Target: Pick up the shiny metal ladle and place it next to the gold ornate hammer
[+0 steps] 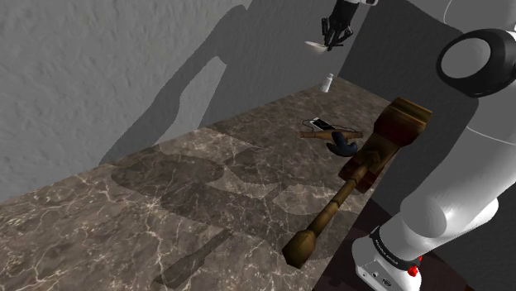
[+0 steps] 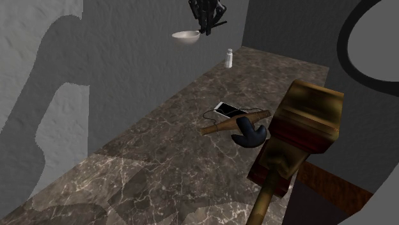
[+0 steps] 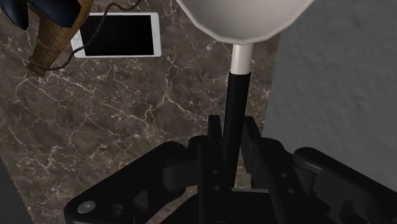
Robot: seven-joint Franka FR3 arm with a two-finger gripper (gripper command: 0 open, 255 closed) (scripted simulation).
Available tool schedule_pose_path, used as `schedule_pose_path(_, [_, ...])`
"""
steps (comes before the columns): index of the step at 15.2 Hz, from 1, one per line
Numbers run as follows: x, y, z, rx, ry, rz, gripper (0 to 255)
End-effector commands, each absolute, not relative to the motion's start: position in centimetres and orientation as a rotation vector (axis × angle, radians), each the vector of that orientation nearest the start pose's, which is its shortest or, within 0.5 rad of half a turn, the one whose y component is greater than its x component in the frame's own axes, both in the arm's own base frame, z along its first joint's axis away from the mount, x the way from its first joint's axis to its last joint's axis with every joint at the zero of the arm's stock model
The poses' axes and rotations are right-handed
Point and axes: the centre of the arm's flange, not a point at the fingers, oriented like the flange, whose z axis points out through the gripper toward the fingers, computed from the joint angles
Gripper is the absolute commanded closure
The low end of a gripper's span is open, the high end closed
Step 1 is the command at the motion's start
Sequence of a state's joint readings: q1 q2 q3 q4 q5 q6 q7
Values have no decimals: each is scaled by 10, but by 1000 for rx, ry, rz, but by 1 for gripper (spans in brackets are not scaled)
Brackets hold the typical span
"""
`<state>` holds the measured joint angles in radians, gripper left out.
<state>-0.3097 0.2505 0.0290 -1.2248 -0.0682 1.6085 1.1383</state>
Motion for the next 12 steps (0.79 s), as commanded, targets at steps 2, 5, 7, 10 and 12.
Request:
schedule_pose_path(2, [606, -185, 660, -2374, 2046, -229, 255])
schedule_pose_path(5, [606, -185, 676, -2374, 2046, -229, 255])
schedule_pose_path(7, [606, -185, 687, -2374, 2046, -229, 255])
schedule_pose_path(10, [606, -185, 701, -2374, 2046, -229, 255])
schedule_pose_path(12, [595, -161, 701, -2374, 2046, -229, 255])
